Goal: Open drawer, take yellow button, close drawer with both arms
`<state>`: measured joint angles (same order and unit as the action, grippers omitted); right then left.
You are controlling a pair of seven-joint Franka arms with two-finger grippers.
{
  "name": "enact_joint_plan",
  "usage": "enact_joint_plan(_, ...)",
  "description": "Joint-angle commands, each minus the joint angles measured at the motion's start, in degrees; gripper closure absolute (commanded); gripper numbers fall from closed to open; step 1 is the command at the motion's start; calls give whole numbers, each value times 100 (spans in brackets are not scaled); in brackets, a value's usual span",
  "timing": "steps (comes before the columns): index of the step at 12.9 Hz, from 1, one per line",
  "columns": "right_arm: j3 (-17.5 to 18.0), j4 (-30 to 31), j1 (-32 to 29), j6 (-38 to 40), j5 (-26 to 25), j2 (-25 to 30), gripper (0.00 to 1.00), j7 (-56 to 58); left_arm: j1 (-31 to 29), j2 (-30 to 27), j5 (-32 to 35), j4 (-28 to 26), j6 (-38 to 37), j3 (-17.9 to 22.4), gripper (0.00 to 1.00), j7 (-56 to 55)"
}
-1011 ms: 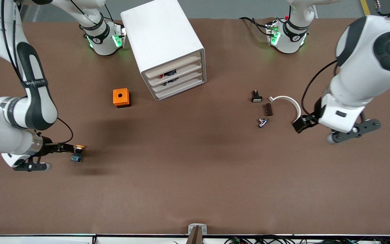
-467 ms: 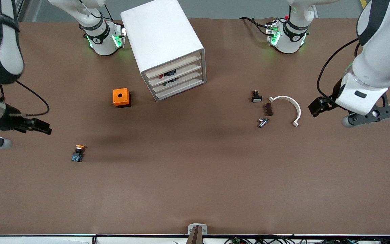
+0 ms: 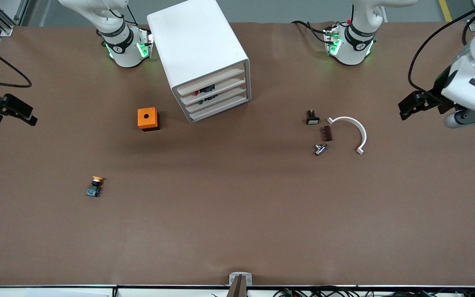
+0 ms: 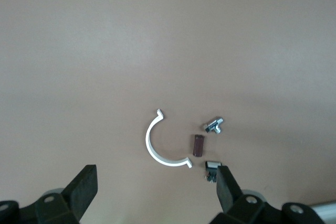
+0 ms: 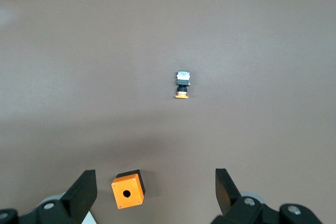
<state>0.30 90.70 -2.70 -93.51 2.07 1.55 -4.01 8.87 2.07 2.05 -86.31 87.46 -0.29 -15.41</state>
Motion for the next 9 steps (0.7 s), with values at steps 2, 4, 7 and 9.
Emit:
enact_joint_plan(2,-3,141,32,227,-267,319,0,-153,159,-452,-196,-518,96,222,0,249)
enact_joint_plan(4,5,202,32,350,-277,425,0,-275,-164,-453,-187,-527,174,-118,0,328)
enact_joint_plan(7,14,449,32,245,-303,575,0,-285,-439,-575,-205,-780,332,-499,0,328)
enact_joint_plan(9,14,387,24,254,-365,540,0,-285,-448,-952,-205,-1307,604,-499,0,337)
